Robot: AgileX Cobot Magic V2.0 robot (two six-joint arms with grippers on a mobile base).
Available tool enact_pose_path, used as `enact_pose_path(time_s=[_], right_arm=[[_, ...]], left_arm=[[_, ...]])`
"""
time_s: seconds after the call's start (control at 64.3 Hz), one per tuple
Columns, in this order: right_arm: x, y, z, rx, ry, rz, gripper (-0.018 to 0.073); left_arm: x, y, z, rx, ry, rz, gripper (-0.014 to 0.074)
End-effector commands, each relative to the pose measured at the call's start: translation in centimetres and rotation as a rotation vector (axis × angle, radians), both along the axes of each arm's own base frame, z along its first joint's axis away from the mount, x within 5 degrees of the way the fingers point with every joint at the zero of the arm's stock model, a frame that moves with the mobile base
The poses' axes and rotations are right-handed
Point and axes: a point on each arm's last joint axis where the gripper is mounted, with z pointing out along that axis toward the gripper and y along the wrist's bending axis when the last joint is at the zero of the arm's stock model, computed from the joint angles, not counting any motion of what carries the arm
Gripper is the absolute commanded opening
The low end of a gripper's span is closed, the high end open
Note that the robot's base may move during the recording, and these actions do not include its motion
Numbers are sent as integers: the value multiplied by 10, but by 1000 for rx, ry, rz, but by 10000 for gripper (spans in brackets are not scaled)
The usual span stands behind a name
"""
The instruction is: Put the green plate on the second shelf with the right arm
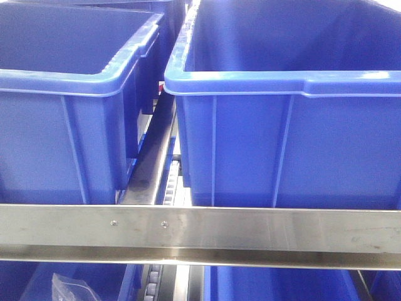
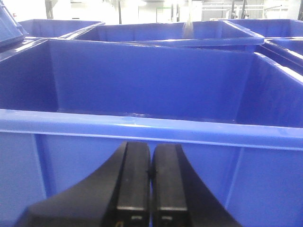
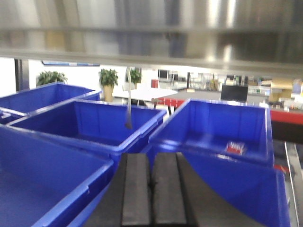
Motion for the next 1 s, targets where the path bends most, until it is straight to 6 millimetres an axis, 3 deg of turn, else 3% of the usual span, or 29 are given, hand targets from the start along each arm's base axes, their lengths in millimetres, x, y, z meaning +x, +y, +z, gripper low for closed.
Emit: enact_pose_path(time_s=[0.0,0.14,0.249,0.435,0.606,0.84,0.98], right_arm=[[-8,-6,17,26,-108,-41,52],[-9,-6,17,25,-106,-39,52],[-9,-6,4,-62,-36,-52,52],[-21,-20,-40,-160,76,-243,52],[-37,-29,-86,-141,42,-382,52],[-30,-33,-157,-34,103,-401,52],[-27,-36,-185,8,120,-422,52]], left_arm=[[0,-1,-6,-13,-55,-9,130],[0,-1,-6,-13,-55,-9,130],[0,-1,-6,-13,-55,-9,130],[0,-1,-6,-13,-55,-9,130],[0,-1,-6,-13,-55,-9,130],[0,-1,-6,-13,-55,-9,130],[0,-1,-6,-13,-55,-9,130]])
